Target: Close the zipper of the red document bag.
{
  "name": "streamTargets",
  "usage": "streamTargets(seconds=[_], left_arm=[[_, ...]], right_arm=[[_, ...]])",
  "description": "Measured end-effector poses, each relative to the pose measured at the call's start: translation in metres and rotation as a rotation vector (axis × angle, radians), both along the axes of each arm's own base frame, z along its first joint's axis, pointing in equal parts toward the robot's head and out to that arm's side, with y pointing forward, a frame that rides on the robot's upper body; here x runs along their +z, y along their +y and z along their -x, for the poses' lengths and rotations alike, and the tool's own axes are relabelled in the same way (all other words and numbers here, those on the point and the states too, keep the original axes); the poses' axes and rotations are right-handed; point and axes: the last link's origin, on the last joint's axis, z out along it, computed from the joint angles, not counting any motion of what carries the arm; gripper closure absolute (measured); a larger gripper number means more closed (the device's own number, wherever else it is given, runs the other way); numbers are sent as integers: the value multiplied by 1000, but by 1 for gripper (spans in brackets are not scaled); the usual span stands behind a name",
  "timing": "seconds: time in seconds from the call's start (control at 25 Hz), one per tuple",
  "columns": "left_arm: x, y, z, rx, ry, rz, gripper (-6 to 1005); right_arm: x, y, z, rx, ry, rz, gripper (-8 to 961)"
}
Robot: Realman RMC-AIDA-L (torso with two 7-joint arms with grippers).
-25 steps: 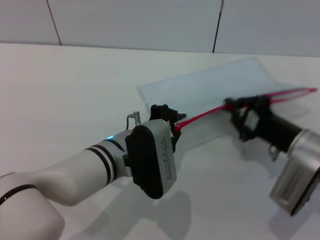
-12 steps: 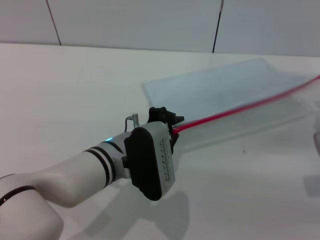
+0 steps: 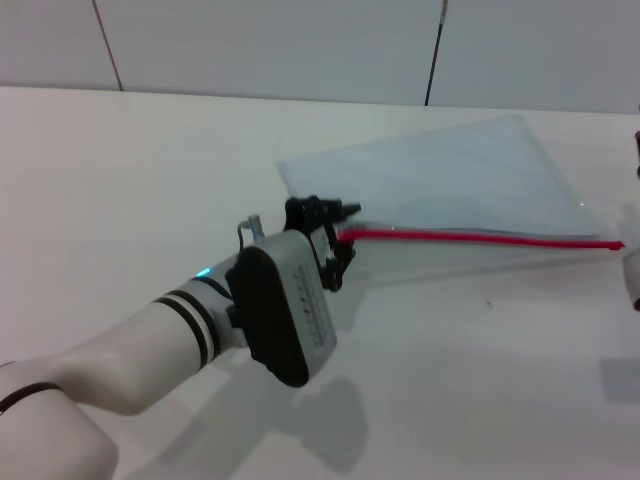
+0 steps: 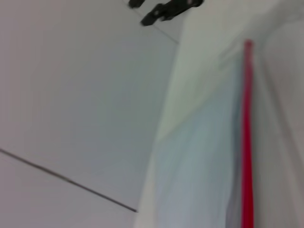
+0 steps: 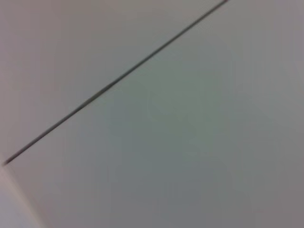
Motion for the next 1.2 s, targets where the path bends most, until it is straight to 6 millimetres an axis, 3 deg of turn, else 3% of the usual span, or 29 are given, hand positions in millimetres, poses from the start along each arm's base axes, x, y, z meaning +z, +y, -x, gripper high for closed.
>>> streamTargets(seconds=[0.12, 0.52, 0.84, 1.2], left_arm=[[8, 3, 0, -5, -72, -52, 837], [45, 7, -3, -14, -365, -279, 525], [77, 5, 8, -11, -620, -415, 212], [104, 9, 33, 48, -932, -430, 216]], right_arm=[[5, -7, 5, 29, 66, -64, 541], [9, -22, 19, 148, 423, -64, 298], [-2, -28, 34, 251, 638, 113, 201], [1, -38, 52, 397, 783, 243, 206]])
